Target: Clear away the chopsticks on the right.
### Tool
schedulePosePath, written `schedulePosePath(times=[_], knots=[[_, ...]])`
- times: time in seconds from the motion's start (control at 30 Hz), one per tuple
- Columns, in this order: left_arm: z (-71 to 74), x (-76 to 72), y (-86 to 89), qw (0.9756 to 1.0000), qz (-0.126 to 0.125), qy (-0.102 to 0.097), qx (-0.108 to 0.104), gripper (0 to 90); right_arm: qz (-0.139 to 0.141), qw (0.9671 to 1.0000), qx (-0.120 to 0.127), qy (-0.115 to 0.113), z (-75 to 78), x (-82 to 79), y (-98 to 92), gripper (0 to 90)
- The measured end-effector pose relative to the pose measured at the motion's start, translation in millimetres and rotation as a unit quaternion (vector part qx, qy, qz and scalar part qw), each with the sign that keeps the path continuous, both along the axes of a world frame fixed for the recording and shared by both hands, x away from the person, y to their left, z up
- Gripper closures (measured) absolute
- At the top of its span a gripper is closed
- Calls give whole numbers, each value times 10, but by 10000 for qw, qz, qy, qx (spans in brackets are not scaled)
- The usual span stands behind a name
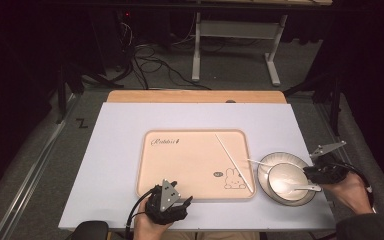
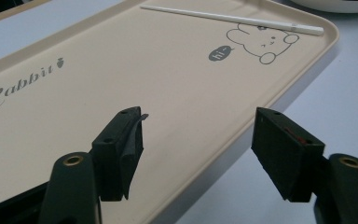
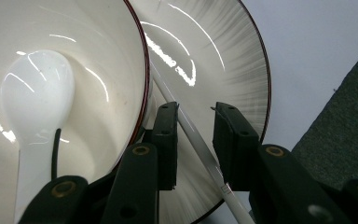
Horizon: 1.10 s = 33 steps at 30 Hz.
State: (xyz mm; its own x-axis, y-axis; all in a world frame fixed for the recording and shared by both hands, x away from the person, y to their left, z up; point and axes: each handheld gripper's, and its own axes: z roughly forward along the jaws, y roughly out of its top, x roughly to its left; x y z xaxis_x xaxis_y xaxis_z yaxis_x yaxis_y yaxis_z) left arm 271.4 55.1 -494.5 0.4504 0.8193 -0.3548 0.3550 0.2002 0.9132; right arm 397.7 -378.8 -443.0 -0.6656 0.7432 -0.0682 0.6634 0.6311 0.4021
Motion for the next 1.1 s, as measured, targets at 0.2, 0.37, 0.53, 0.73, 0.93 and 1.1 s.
schedulePosePath(times=[0.2, 0.37, 0.53, 0.73, 0.93, 1.1], knots=[[1, -1, -2, 10000, 4, -1, -18, 340, -7, 10000, -22, 32, -19, 28, 16, 724], [1, -2, -2, 10000, 3, -3, -21, 340, -60, 10000, -27, 19, -30, 46, 22, 738], [2, -3, -2, 10000, 7, -10, -16, 340, -53, 10000, -35, 30, -37, 55, 21, 769], [8, -2, 6, 10000, 27, -36, -16, 340, -34, 10000, -60, -17, -46, 51, 16, 784], [3, -2, -1, 10000, 21, -22, -15, 340, -28, 10000, -7, -25, -53, 48, -1, 822], [4, 0, 4, 10000, 9, -33, 9, 340, -19, 10000, 34, 27, -54, 44, 4, 850]])
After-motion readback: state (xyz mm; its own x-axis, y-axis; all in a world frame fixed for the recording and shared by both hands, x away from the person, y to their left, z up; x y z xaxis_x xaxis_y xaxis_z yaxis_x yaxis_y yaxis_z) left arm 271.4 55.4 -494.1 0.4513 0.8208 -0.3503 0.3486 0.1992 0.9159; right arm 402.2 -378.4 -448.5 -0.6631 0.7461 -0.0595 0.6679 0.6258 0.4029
